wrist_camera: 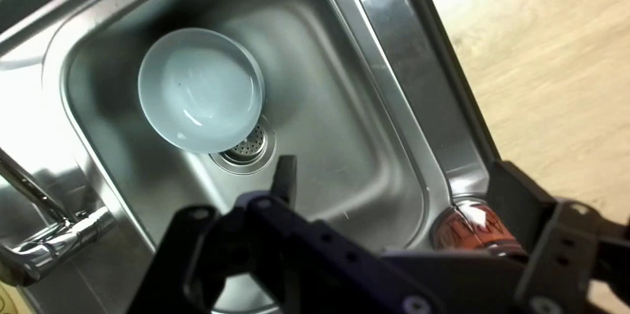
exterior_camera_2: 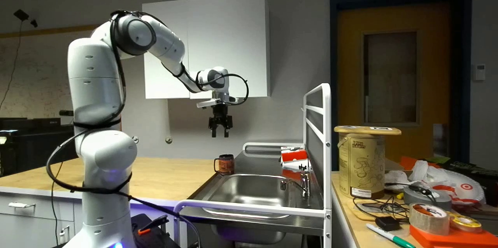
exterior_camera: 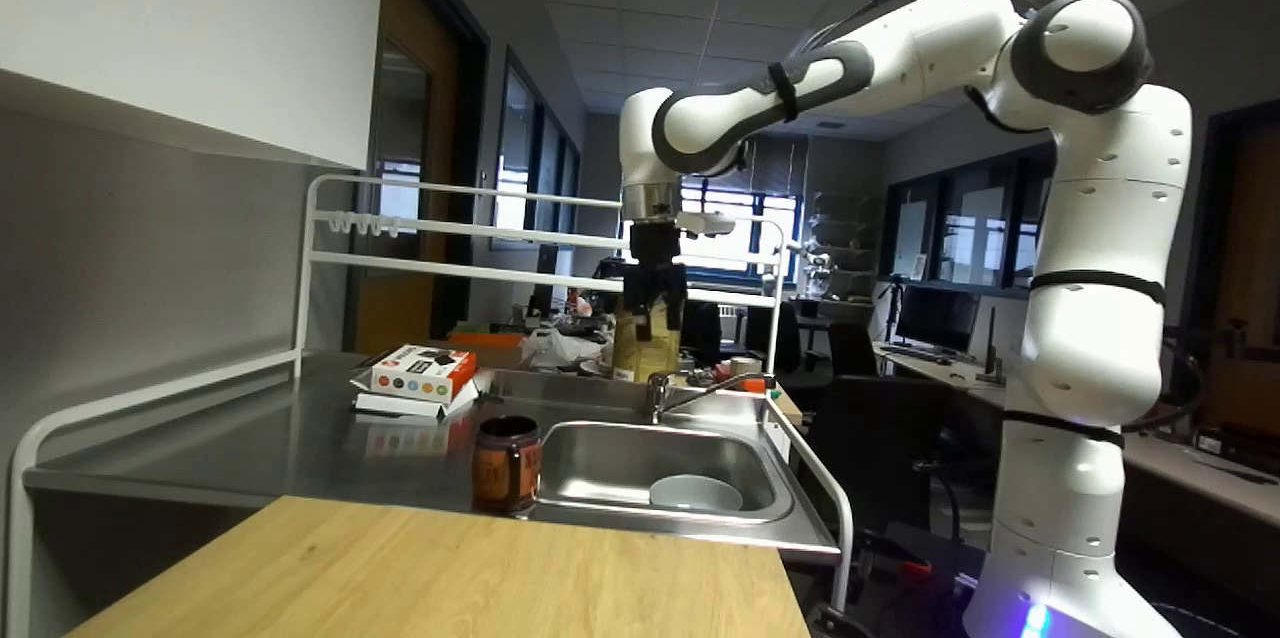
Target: Put the cup in the sink
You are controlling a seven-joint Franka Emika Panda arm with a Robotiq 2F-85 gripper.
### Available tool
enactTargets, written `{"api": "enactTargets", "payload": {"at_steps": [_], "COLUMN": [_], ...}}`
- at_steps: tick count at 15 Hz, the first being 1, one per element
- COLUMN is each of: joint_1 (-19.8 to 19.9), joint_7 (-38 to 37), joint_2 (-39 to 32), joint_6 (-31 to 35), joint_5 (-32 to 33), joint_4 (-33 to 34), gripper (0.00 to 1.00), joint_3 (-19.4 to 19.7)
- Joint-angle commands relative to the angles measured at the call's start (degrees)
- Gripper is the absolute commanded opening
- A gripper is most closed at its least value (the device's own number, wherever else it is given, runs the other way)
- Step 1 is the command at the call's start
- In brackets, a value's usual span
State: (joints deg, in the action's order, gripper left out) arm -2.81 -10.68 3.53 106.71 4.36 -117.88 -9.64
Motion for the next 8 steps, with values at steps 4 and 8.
{"api": "enactTargets", "payload": {"at_steps": [4,8], "joint_1": [-3.96,-6.92], "joint_7": [-8.30,-12.20], "joint_2": [-20.76,-31.02], "joint_6": [-2.49,-4.03], "joint_5": [-0.28,-0.31], "joint_4": [24.08,36.03], "gripper": [1.00,1.00], "joint_3": [1.35,2.97]}}
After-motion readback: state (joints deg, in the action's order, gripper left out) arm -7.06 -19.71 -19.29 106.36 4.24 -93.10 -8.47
